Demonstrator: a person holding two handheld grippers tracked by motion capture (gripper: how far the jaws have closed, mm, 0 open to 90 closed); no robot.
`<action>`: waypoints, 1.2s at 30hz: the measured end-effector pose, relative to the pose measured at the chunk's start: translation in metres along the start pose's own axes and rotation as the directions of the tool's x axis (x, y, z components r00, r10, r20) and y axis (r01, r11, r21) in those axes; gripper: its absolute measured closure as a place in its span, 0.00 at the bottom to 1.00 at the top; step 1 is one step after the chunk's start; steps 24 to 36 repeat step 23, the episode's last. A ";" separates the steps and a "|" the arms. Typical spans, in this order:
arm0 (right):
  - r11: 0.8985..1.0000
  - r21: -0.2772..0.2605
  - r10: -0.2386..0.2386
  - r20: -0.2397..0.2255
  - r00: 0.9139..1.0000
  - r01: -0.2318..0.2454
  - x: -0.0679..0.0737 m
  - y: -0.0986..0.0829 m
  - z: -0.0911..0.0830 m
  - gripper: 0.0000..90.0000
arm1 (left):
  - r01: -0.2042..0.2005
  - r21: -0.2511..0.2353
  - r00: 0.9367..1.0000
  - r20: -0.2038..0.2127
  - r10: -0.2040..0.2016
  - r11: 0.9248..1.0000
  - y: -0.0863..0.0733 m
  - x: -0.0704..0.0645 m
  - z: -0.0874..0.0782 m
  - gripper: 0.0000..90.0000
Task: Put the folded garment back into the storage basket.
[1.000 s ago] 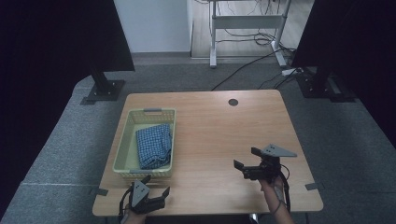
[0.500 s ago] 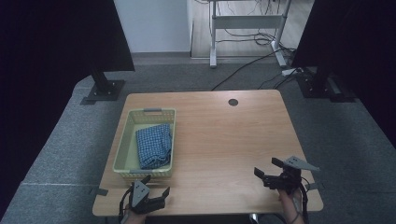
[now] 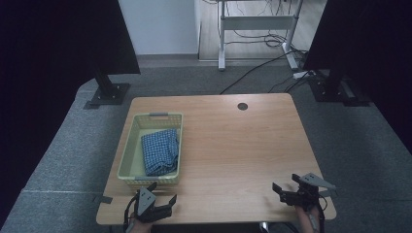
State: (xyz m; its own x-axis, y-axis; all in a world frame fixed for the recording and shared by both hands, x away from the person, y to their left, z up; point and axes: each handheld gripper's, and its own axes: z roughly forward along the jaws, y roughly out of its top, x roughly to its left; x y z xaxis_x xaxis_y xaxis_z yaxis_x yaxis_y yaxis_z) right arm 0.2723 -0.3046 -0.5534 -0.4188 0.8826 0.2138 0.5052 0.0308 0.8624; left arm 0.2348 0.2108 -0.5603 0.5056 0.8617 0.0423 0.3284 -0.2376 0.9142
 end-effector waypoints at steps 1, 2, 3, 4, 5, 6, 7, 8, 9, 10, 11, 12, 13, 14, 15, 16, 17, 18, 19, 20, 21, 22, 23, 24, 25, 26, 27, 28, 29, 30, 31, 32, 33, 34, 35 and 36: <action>1.000 0.007 0.004 0.004 1.000 -0.004 -0.002 -0.003 0.002 0.02 | 0.000 0.000 1.000 0.001 0.000 1.000 0.000 0.000 0.000 0.12; 1.000 0.025 0.010 0.008 1.000 -0.011 -0.002 -0.004 0.003 0.02 | -0.001 0.000 1.000 0.002 0.001 1.000 0.000 0.000 0.000 0.12; 1.000 0.028 0.005 0.008 1.000 -0.005 -0.002 -0.003 0.003 0.02 | -0.003 0.000 1.000 0.003 0.003 1.000 0.000 0.000 0.000 0.12; 1.000 0.020 -0.004 0.013 1.000 0.004 -0.002 -0.003 0.004 0.02 | 0.000 0.002 1.000 0.004 0.000 1.000 0.000 0.000 0.000 0.12; 1.000 0.024 -0.008 0.015 1.000 0.007 -0.001 -0.003 0.004 0.02 | 0.006 0.002 1.000 0.004 -0.006 1.000 0.001 0.001 0.001 0.12; 0.999 0.032 -0.009 0.009 1.000 0.009 -0.001 -0.002 0.005 0.02 | 0.012 0.003 1.000 0.004 -0.012 1.000 0.001 0.002 0.001 0.12; 0.999 0.042 -0.005 0.008 1.000 0.005 -0.002 -0.002 0.006 0.02 | 0.016 0.004 1.000 0.005 -0.016 1.000 0.001 0.002 0.001 0.12; 0.999 0.045 -0.001 0.013 1.000 0.001 -0.002 -0.002 0.007 0.02 | 0.014 0.004 1.000 0.005 -0.014 1.000 0.001 0.002 0.001 0.12; 0.999 0.042 0.000 0.017 1.000 -0.001 -0.002 -0.002 0.006 0.02 | 0.008 0.004 1.000 0.006 -0.008 1.000 0.001 0.001 0.001 0.12; 0.999 0.038 0.001 0.014 1.000 -0.001 -0.002 -0.002 0.006 0.02 | 0.000 0.004 1.000 0.008 0.000 1.000 0.001 0.000 0.001 0.12; 0.999 0.034 0.004 0.016 1.000 -0.005 -0.002 -0.002 0.006 0.01 | -0.005 0.004 1.000 0.009 0.005 1.000 0.000 -0.001 0.001 0.12; 1.000 0.028 0.007 0.021 1.000 -0.007 -0.003 -0.002 0.005 0.01 | -0.011 0.005 1.000 0.011 0.011 1.000 0.001 -0.001 0.001 0.12; 1.000 0.021 0.010 0.020 1.000 -0.010 -0.003 -0.003 0.005 0.01 | -0.014 0.005 1.000 0.010 0.013 1.000 0.001 -0.002 0.001 0.12; 1.000 0.018 0.014 0.017 1.000 -0.014 -0.003 -0.003 0.004 0.01 | -0.015 0.006 1.000 0.009 0.015 1.000 0.001 -0.002 0.001 0.12; 1.000 0.017 0.018 0.020 1.000 -0.018 -0.003 -0.003 0.004 0.01 | -0.013 0.007 1.000 0.009 0.013 1.000 0.001 -0.002 0.001 0.12; 1.000 0.019 0.019 0.021 1.000 -0.019 -0.003 -0.003 0.004 0.01 | -0.011 0.007 1.000 0.009 0.011 1.000 0.001 -0.001 0.001 0.12; 1.000 0.021 0.017 0.020 1.000 -0.017 -0.003 -0.003 0.005 0.01 | -0.009 0.006 1.000 0.010 0.009 1.000 0.001 -0.001 0.001 0.12; 1.000 0.025 0.015 0.022 1.000 -0.015 -0.003 -0.002 0.005 0.01 | -0.009 0.006 1.000 0.008 0.009 1.000 0.001 -0.001 0.001 0.12; 1.000 0.028 0.012 0.022 1.000 -0.013 -0.003 -0.002 0.006 0.01 | -0.010 0.007 1.000 0.007 0.010 1.000 0.001 -0.001 0.001 0.12; 1.000 0.030 0.008 0.025 1.000 -0.009 -0.003 -0.002 0.007 0.01 | -0.012 0.006 1.000 0.007 0.012 1.000 0.001 -0.002 0.001 0.12; 0.999 0.032 0.008 0.032 0.999 -0.009 -0.003 -0.001 0.008 0.01 | -0.014 0.007 1.000 0.007 0.014 1.000 0.001 -0.002 0.001 0.12; 0.999 0.040 0.010 0.035 0.999 -0.011 -0.004 0.000 0.009 0.01 | -0.014 0.007 1.000 0.006 0.014 1.000 0.001 -0.002 0.001 0.12; 0.999 0.046 0.012 0.043 0.999 -0.014 -0.004 0.001 0.010 0.01 | -0.015 0.007 1.000 0.006 0.015 1.000 0.001 -0.002 0.001 0.12; 0.999 0.046 0.012 0.043 0.999 -0.014 -0.004 0.001 0.010 0.01 | -0.015 0.007 1.000 0.006 0.015 1.000 0.001 -0.002 0.001 0.12; 0.999 0.046 0.012 0.043 0.999 -0.014 -0.004 0.001 0.010 0.01 | -0.015 0.007 1.000 0.006 0.015 1.000 0.001 -0.002 0.001 0.12; 0.999 0.046 0.012 0.043 0.999 -0.014 -0.004 0.001 0.010 0.01 | -0.015 0.007 1.000 0.006 0.015 1.000 0.001 -0.002 0.001 0.12; 0.999 0.046 0.012 0.043 0.999 -0.014 -0.004 0.001 0.010 0.01 | -0.015 0.007 1.000 0.006 0.015 1.000 0.001 -0.002 0.001 0.12; 0.999 0.046 0.012 0.043 0.999 -0.014 -0.004 0.001 0.010 0.01 | -0.015 0.007 1.000 0.006 0.015 1.000 0.001 -0.002 0.001 0.12; 0.999 0.046 0.012 0.043 0.999 -0.014 -0.004 0.001 0.010 0.01 | -0.015 0.007 1.000 0.006 0.015 1.000 0.001 -0.002 0.001 0.12; 0.999 0.046 0.012 0.043 0.999 -0.014 -0.004 0.001 0.010 0.01 | -0.015 0.007 1.000 0.006 0.015 1.000 0.001 -0.002 0.001 0.12; 0.999 0.046 0.012 0.043 0.999 -0.014 -0.004 0.001 0.010 0.01 | -0.015 0.007 1.000 0.006 0.015 1.000 0.001 -0.002 0.001 0.12; 0.999 0.046 0.012 0.043 0.999 -0.014 -0.004 0.001 0.010 0.01 | -0.015 0.007 1.000 0.006 0.015 1.000 0.001 -0.002 0.001 0.12; 0.999 0.046 0.012 0.043 0.999 -0.014 -0.004 0.001 0.010 0.01 | -0.015 0.007 1.000 0.006 0.015 1.000 0.001 -0.002 0.001 0.12; 0.999 0.046 0.012 0.043 0.999 -0.014 -0.004 0.001 0.010 0.01 | -0.015 0.007 1.000 0.006 0.015 1.000 0.001 -0.002 0.001 0.12; 0.999 0.046 0.012 0.043 0.999 -0.014 -0.004 0.001 0.010 0.01 | -0.015 0.007 1.000 0.006 0.015 1.000 0.001 -0.002 0.001 0.12; 0.999 0.046 0.012 0.043 0.999 -0.014 -0.004 0.001 0.010 0.01 | -0.015 0.007 1.000 0.006 0.015 1.000 0.001 -0.002 0.001 0.12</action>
